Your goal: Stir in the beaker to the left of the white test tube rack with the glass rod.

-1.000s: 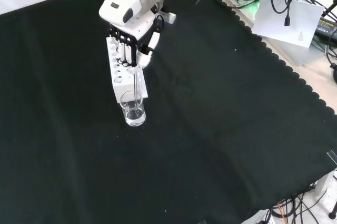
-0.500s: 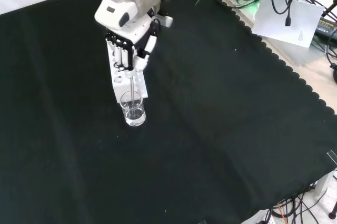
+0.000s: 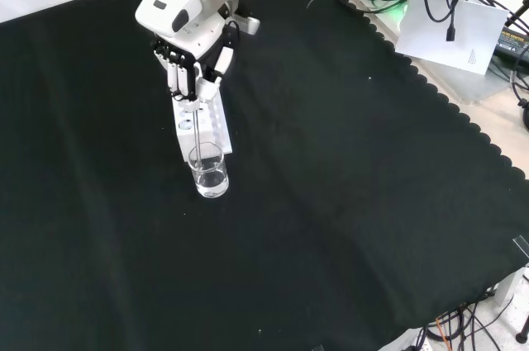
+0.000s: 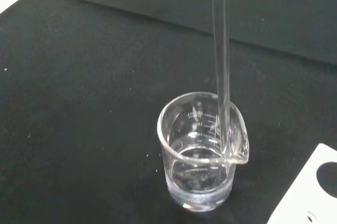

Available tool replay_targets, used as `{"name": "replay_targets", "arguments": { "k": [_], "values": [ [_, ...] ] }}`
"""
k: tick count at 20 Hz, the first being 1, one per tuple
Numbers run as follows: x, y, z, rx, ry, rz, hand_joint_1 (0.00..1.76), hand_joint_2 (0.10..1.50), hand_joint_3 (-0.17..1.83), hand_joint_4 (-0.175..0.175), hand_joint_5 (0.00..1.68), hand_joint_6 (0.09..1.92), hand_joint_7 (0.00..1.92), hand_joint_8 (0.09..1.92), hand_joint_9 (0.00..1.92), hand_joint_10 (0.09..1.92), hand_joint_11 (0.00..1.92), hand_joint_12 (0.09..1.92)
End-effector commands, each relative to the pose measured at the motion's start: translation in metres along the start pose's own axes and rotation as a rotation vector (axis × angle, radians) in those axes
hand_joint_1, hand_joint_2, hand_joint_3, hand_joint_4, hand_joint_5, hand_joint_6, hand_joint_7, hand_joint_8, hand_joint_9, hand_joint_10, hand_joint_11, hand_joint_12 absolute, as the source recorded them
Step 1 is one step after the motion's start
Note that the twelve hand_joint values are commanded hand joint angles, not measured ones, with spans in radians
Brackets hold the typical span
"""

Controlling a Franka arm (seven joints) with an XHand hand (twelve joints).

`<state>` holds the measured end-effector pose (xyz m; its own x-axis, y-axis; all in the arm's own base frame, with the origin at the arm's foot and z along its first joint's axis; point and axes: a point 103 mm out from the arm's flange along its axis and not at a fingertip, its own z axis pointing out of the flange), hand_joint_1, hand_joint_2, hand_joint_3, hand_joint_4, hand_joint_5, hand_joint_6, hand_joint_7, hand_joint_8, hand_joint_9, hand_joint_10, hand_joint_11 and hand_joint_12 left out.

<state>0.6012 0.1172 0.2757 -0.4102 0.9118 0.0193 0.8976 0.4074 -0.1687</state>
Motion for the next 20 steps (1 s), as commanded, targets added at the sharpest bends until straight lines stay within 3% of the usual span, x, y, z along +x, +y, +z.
{"name": "replay_targets", "arguments": {
  "k": [1,10,13,15,20],
  "values": [
    [0.011,-0.025,-0.004,-0.005,0.005,-0.001,1.31,1.11,-0.17,-0.175,1.43,0.09,1.1,1.14,1.54,0.95,1.67,0.62],
    [0.039,0.008,-0.002,0.0,0.0,-0.053,1.31,1.11,-0.17,-0.175,1.43,0.09,1.1,1.14,1.54,0.95,1.67,0.62],
    [0.036,0.015,-0.001,0.001,-0.006,-0.052,1.31,1.11,-0.17,-0.175,1.43,0.09,1.1,1.14,1.54,0.95,1.67,0.62],
    [0.021,0.019,0.001,0.008,0.002,-0.037,1.31,1.11,-0.17,-0.175,1.43,0.09,1.1,1.14,1.54,0.95,1.67,0.62],
    [0.0,0.007,0.002,0.012,0.005,0.001,1.31,1.11,-0.17,-0.175,1.43,0.09,1.1,1.14,1.54,0.95,1.67,0.63]
  ]
}}
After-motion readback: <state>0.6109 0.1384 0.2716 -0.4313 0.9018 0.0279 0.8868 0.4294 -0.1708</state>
